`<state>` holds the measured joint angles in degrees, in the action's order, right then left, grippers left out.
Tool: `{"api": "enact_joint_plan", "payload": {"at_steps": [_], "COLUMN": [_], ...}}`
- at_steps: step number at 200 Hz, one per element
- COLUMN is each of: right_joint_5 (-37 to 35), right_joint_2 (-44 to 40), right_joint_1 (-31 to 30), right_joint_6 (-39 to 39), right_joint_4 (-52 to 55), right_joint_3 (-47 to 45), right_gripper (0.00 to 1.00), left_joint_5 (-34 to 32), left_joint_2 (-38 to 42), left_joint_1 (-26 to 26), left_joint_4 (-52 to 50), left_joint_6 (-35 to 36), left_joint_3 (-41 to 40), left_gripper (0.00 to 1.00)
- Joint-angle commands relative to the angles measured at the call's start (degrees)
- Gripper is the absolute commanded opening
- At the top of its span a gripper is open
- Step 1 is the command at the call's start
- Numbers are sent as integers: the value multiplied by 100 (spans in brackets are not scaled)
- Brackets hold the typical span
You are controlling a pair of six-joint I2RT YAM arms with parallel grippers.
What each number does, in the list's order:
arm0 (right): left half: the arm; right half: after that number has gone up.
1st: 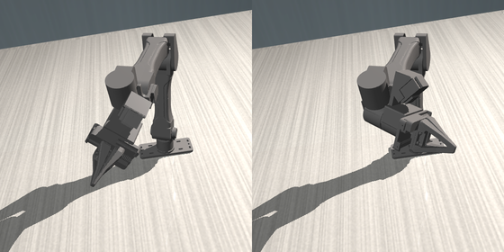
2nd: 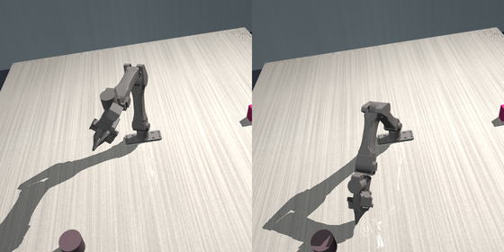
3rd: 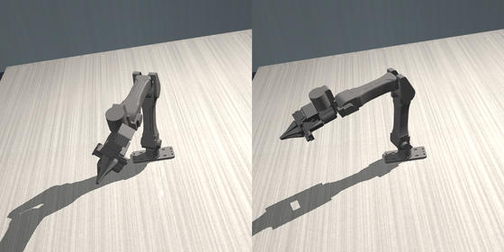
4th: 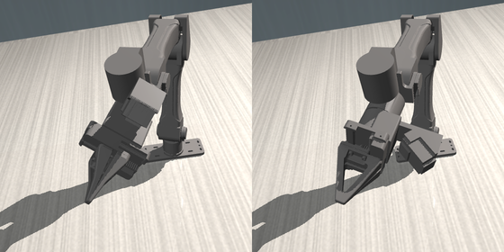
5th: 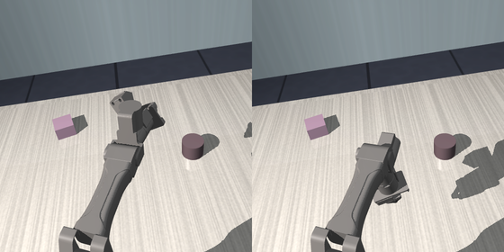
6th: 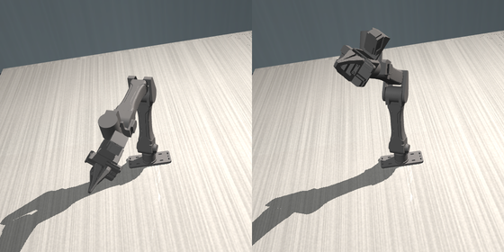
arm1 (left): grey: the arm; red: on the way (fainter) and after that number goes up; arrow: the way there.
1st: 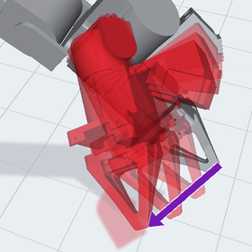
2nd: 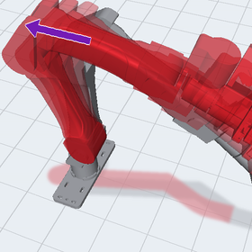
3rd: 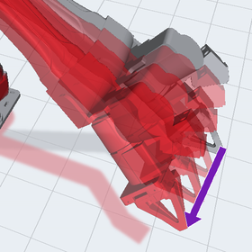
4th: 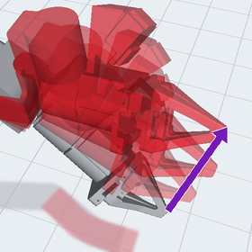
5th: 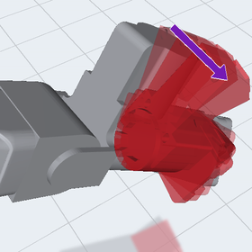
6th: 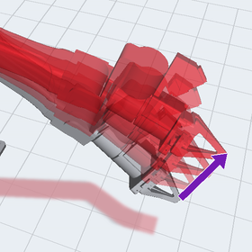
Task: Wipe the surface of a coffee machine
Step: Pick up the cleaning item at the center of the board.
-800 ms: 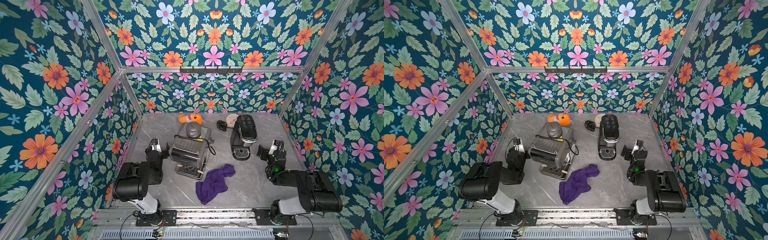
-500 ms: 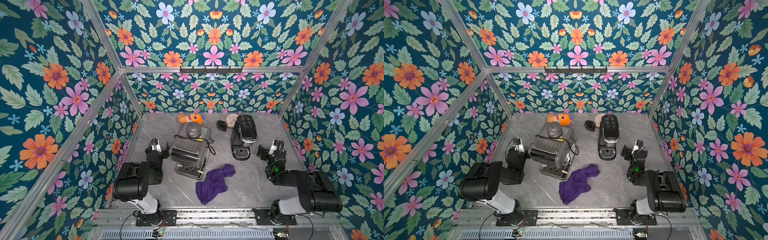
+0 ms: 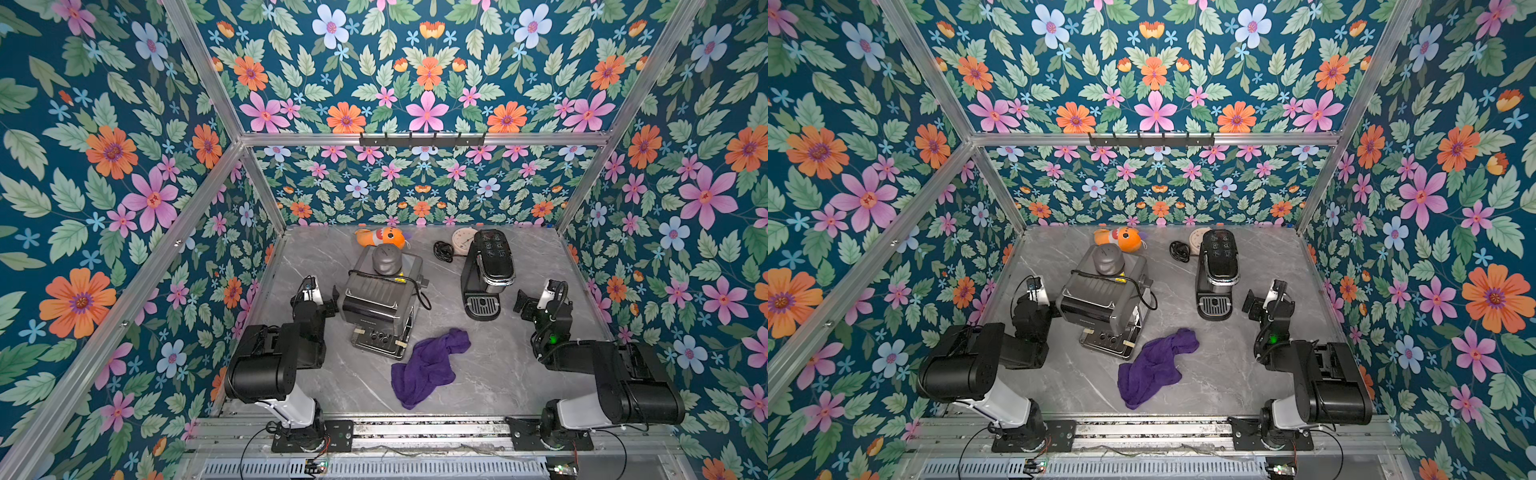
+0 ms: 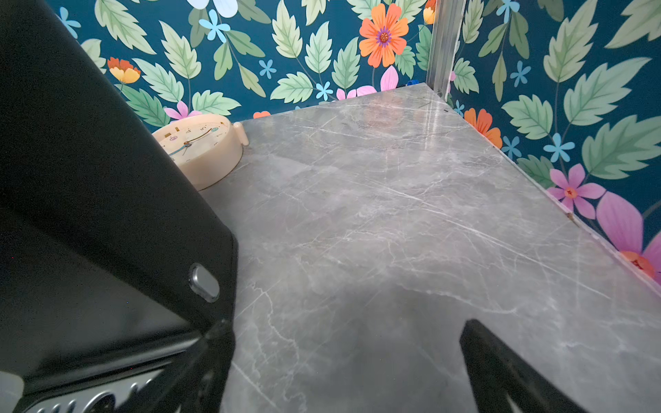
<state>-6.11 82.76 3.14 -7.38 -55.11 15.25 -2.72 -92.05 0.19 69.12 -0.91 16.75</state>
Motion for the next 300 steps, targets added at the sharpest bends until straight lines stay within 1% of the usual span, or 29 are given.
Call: {"api": "enact_joint_plan", "payload": {"at_steps": [1,70,90,103,121,133,146,176,190,206,216,229,247,258,265,278,288,300], "right_joint_5": [5,7,6,10,-28,-85,-107,514,832,858,813,691,687,793,725,269,-329,-977], "right_joint_2": [12,12,-1,-219,-895,-1483,-2069,-3101,-3456,-3712,-3813,-3905,-3946,-3867,-3794,-3615,-3467,-3204], "right_joint_1": [1,-4,-6,0,-2,-5,-6,-13,-80,-354,-587,-958,-1327,-1549,-1797,-2660,-3541,-4620], "right_joint_6": [45,39,51,59,31,-150,-432,-912,-1116,-1240,-1249,-1205,-1317,-1386,-1378,-1226,-1046,-909], "right_joint_4": [-57,-43,-125,62,899,1997,3197,4818,5520,6280,6762,7277,7823,8113,8314,8689,8891,9124], "right_joint_3": [31,40,14,5,123,375,710,1157,1391,1713,1968,2300,2794,3158,3400,3797,4031,4285], "right_gripper": [99,99,99,99,99,98,97,93,91,88,88,88,87,84,83,81,81,85], "left_joint_5": [29,34,57,-103,-547,-1011,-1558,-2246,-2446,-2471,-2357,-1920,-919,-335,7,575,915,1301], "left_joint_2": [3,3,33,285,932,1380,1904,2879,3119,3239,3250,3240,3220,3193,3192,3241,3307,3397], "left_joint_1": [-8,-1,-6,-5,-5,-10,-19,-53,-88,-97,-98,-98,-97,-98,-98,-98,-97,-95], "left_joint_4": [19,22,143,75,-421,-827,-1546,-3563,-4521,-5461,-5983,-6549,-7136,-7476,-7645,-7835,-7915,-7994], "left_joint_6": [62,56,70,7,-185,-372,-577,-1001,-1212,-1402,-1520,-1597,-1565,-1555,-1553,-1552,-1522,-1460], "left_joint_3": [10,6,-48,-118,-172,-147,11,741,1166,1717,2084,2576,3185,3495,3634,3777,3775,3748], "left_gripper": [100,100,90,88,86,85,85,85,85,82,81,80,79,79,79,79,79,79]}}
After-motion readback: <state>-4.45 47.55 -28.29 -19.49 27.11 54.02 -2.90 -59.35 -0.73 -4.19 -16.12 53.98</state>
